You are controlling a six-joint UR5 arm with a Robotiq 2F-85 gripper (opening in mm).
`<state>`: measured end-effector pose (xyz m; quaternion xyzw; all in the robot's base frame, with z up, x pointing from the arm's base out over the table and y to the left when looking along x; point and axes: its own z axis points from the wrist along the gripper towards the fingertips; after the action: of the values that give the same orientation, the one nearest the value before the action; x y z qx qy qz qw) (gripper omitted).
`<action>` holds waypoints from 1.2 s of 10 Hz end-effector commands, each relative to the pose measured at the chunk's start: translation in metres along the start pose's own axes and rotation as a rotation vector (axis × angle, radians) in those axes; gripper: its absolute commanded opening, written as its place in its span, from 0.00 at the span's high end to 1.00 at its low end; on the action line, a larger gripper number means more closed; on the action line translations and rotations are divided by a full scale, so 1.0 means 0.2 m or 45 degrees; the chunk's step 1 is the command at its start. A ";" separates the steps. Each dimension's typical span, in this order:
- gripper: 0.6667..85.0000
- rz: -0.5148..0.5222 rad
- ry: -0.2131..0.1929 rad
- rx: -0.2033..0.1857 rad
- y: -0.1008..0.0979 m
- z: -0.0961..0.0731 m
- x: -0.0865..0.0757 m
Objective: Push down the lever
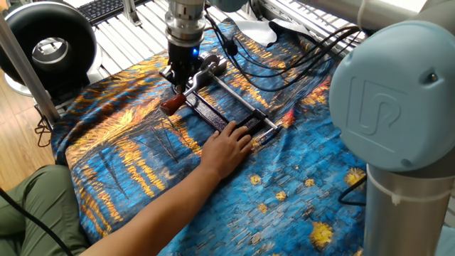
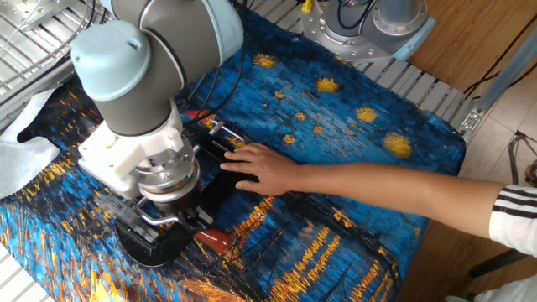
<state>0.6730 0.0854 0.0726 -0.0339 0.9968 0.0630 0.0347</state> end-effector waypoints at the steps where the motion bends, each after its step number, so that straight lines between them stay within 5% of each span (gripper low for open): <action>1: 1.00 0.011 0.017 0.056 -0.06 -0.18 0.00; 3: 1.00 0.000 0.031 0.116 -0.18 -0.36 0.00; 8: 1.00 -0.006 0.049 0.140 -0.54 -0.84 0.04; 12: 1.00 0.161 0.019 0.152 -0.63 -0.99 0.08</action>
<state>0.6585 -0.0507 0.2279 -0.0130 0.9997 0.0023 0.0204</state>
